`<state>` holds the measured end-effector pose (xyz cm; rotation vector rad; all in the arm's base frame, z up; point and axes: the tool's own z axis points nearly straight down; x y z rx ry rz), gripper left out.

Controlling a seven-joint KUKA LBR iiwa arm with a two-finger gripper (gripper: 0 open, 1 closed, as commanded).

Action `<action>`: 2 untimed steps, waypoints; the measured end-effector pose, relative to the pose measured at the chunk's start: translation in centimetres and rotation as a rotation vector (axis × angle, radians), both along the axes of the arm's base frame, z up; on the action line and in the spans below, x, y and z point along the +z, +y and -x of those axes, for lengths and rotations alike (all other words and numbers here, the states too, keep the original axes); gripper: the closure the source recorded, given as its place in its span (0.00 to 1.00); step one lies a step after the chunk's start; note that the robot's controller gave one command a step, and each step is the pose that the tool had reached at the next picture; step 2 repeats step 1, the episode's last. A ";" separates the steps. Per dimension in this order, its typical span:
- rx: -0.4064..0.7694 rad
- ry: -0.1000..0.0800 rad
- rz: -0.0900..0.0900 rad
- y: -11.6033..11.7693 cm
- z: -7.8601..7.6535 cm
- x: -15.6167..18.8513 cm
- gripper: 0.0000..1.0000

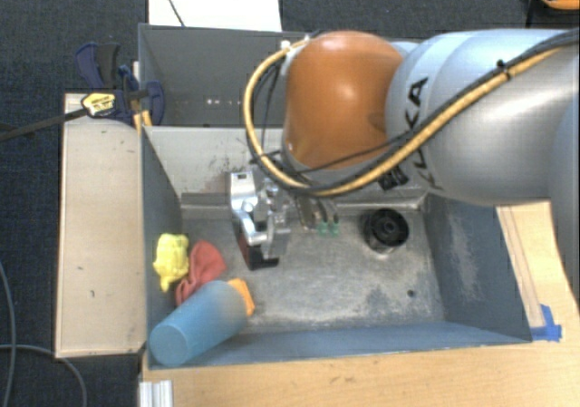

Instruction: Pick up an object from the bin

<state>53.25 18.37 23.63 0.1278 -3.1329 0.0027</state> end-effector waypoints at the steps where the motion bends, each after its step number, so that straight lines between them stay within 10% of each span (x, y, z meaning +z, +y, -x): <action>1: -0.025 -0.001 0.000 0.1 0.6 -1.6 1.00; 2: -0.025 -0.001 0.000 0.1 0.6 -1.6 1.00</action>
Offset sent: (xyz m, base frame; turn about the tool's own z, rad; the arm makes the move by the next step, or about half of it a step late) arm -0.0086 -0.0176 -0.0301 0.0532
